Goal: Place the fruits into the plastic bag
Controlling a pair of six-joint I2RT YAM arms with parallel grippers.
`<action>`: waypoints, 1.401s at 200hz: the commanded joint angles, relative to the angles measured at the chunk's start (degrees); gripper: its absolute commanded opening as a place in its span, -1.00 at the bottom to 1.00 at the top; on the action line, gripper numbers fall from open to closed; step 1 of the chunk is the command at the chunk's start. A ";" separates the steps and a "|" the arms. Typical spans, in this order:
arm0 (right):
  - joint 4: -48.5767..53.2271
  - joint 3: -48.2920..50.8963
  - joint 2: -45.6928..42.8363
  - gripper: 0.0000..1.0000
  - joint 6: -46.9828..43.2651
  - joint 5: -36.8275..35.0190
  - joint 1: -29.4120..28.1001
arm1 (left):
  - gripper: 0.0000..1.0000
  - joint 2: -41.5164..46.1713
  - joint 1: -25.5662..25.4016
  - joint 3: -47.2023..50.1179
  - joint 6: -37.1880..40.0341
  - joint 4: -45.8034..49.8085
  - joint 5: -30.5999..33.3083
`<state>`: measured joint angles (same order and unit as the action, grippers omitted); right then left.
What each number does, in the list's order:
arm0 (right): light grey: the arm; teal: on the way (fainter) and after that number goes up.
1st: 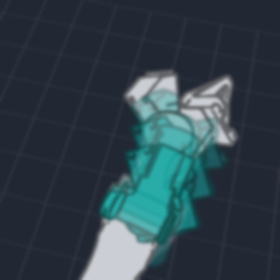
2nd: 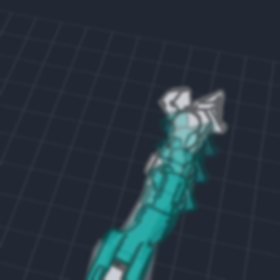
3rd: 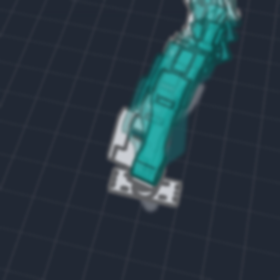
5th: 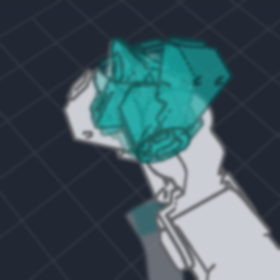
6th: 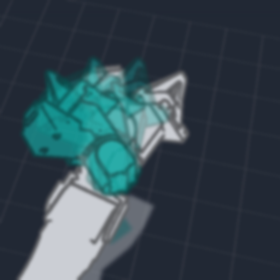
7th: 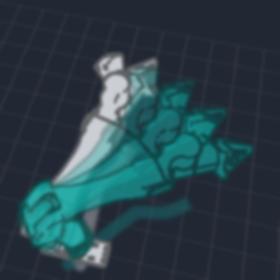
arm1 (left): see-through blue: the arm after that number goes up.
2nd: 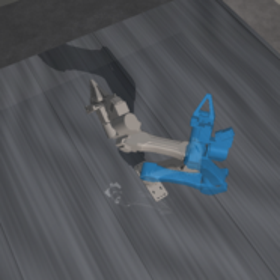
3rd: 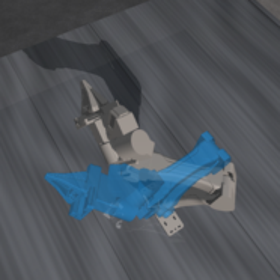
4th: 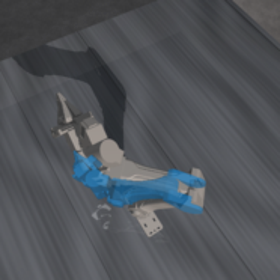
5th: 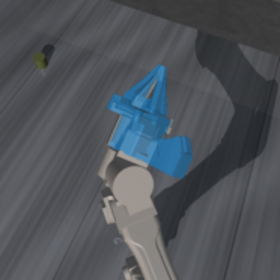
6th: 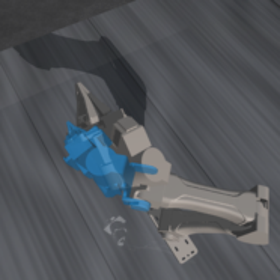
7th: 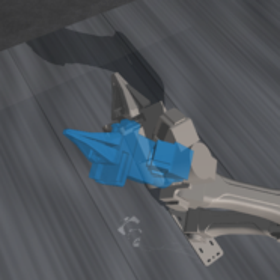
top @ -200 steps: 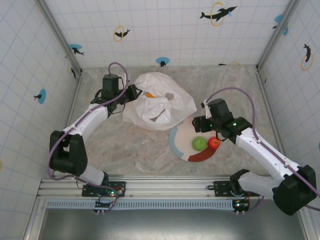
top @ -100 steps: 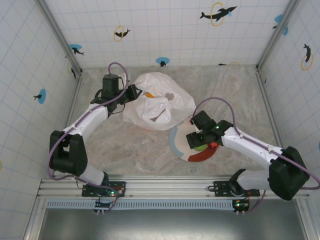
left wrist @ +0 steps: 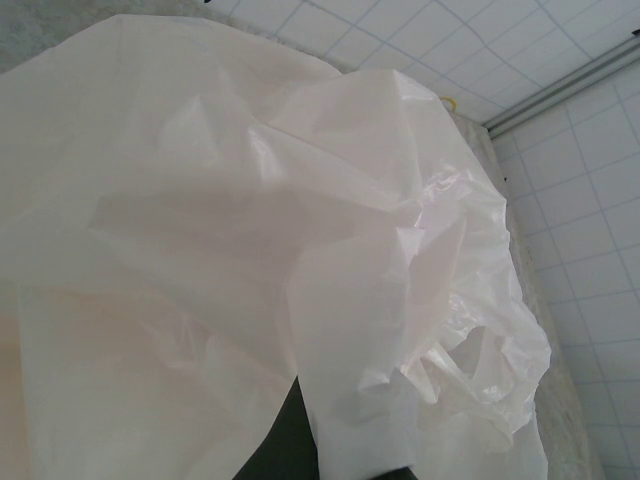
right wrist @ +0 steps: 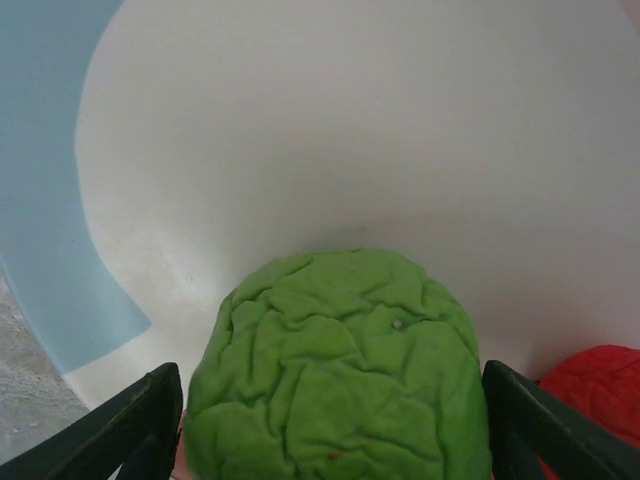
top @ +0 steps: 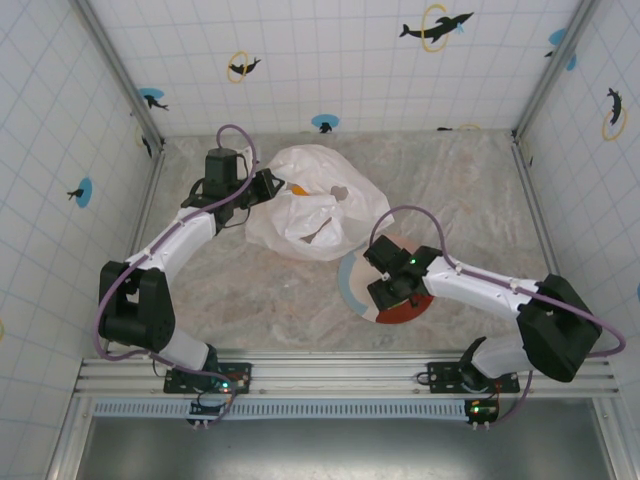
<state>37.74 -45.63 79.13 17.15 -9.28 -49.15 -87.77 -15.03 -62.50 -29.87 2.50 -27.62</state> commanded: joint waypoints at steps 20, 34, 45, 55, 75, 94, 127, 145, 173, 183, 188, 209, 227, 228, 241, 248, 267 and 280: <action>-1.06 0.42 -0.12 0.28 -0.08 -1.80 -0.29 | -1.00 0.88 -0.34 0.19 0.71 0.40 0.06; -0.48 -0.69 -1.49 0.21 -0.27 -3.01 -0.29 | -1.00 0.98 -0.35 0.19 0.75 0.40 0.08; 0.02 -1.97 -2.82 0.20 -0.66 -4.04 0.03 | -1.00 0.97 -0.35 0.19 0.76 0.40 0.11; 0.19 -3.39 -4.22 0.18 -1.25 -4.62 0.76 | -1.00 1.02 -0.31 0.19 0.70 0.35 0.11; -1.72 -6.14 -7.11 0.17 -2.67 -3.91 2.99 | -1.00 1.02 -0.35 0.19 0.77 0.40 0.11; -4.89 -9.11 -8.95 0.14 -3.82 -1.47 5.51 | -1.00 0.97 -0.35 0.16 0.71 0.40 0.11; -11.88 -13.87 -9.36 0.14 -4.49 2.81 9.60 | -1.00 1.03 -0.35 0.19 0.69 0.37 0.13; -17.98 -14.40 -8.32 0.14 -3.86 6.34 11.59 | -1.00 1.03 -0.35 0.19 0.71 0.40 0.19; -26.59 -14.96 -3.75 0.15 -1.01 14.15 14.12 | -1.00 1.15 -0.35 0.19 0.69 0.40 0.18; -28.47 -15.37 -1.37 0.14 0.56 17.78 14.37 | -1.00 1.13 -0.35 0.19 0.74 0.41 0.14; -29.69 -15.37 -0.24 0.14 1.35 19.97 14.26 | -1.00 1.15 -0.31 0.18 0.71 0.38 0.11; -34.23 -15.23 4.31 0.14 4.25 27.28 12.60 | -1.00 1.12 -0.35 0.19 0.62 0.40 0.03; -34.88 -16.78 7.84 0.14 4.29 27.43 10.51 | -1.00 1.11 -0.34 0.19 0.59 0.38 -0.09; -34.90 -16.91 8.04 0.14 4.29 27.41 10.41 | -1.00 1.15 -0.35 0.19 0.55 0.39 -0.08; -34.93 -18.60 10.64 0.14 4.24 28.08 9.35 | -1.00 1.11 -0.35 0.14 0.52 0.40 -0.16; -35.17 -19.33 11.94 0.13 4.20 28.42 8.87 | -1.00 1.11 -0.35 0.19 0.58 0.35 -0.16; -35.11 -21.66 15.83 0.13 4.11 27.96 8.53 | -1.00 1.11 -0.35 0.19 0.46 0.40 -0.16; -34.50 -23.84 18.25 0.14 3.78 26.96 8.47 | -1.00 1.15 -0.35 0.20 0.43 0.38 -0.25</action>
<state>5.72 -64.45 93.93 20.71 17.30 -40.66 -87.77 -15.03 -62.50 -29.89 2.52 -27.62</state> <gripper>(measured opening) 0.633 0.045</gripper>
